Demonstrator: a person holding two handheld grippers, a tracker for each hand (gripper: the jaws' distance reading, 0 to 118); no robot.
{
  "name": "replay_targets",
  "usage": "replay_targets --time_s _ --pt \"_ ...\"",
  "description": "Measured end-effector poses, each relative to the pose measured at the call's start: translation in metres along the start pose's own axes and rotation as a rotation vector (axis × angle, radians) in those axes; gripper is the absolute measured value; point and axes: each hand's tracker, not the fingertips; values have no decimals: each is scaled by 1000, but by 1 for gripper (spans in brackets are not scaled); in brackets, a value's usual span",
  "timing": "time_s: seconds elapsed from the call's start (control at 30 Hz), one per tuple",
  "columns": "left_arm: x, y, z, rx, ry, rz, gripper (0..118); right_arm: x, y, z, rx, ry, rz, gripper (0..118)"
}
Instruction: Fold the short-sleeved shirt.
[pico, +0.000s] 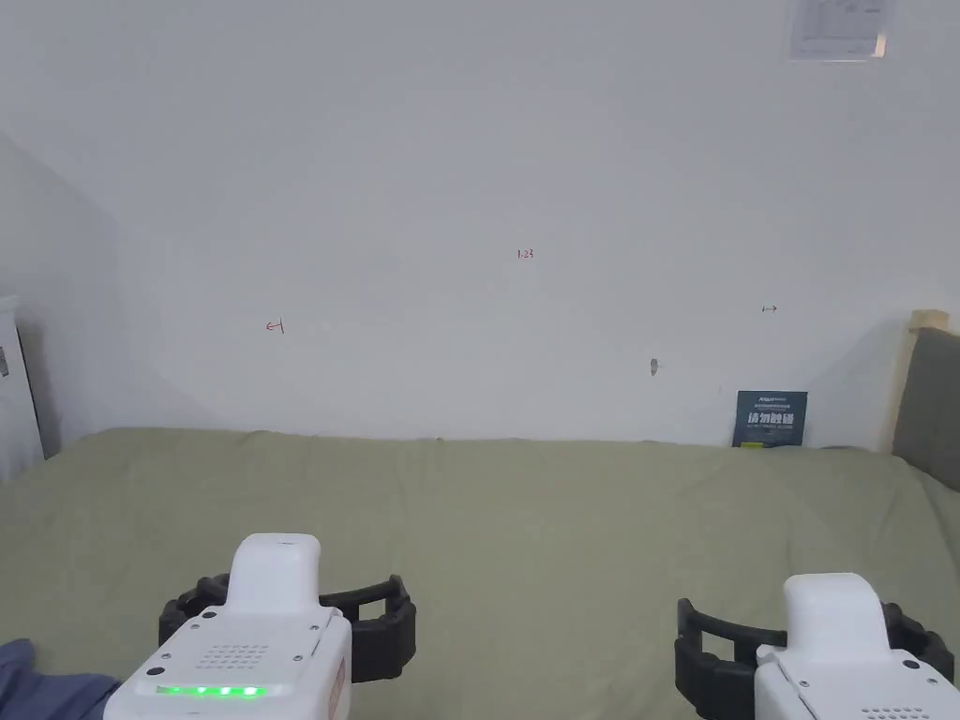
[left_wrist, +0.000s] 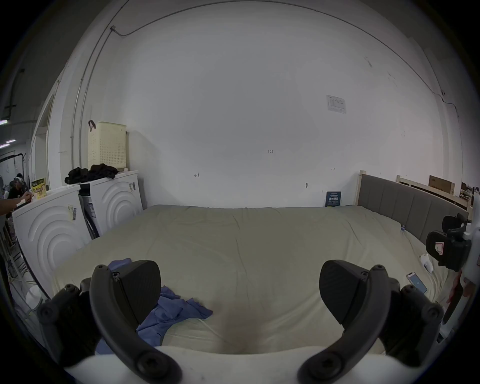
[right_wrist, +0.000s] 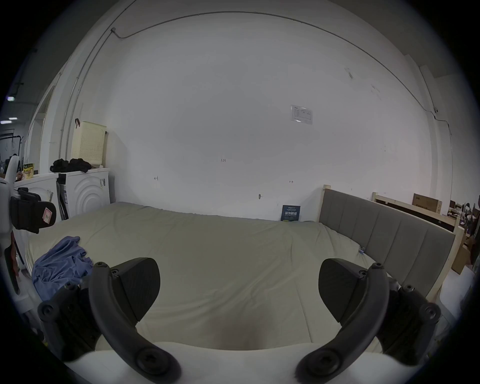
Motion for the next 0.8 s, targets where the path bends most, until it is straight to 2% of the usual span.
replay_targets --time_s 0.5,0.53,0.57,0.6,0.63,0.67,0.7,0.73,0.8 --pt "-4 2 -2 -6 2 -1 117 0 0 -4 -18 -6 1 118" --pt "-4 2 -2 -6 1 0 111 0 1 -3 -15 -7 1 118" --pt "-4 2 -1 -4 6 4 95 1 1 -3 -19 -5 2 115" --pt "-5 2 -1 -1 12 3 45 1 1 -3 -22 1 1 93" --pt "-6 0 2 33 -3 5 0 1 1 -1 -22 3 11 21" --pt "-8 -3 0 -13 42 2 0 -1 0 -1 -16 -17 23 0" --pt "-9 1 -3 18 23 7 0 -7 -2 -1 39 -110 88 0" --pt "-12 1 -5 3 17 -4 0 -11 -8 0 34 -75 40 0" --pt "-14 0 -6 7 5 7 0 -13 -8 0 5 -57 18 0"
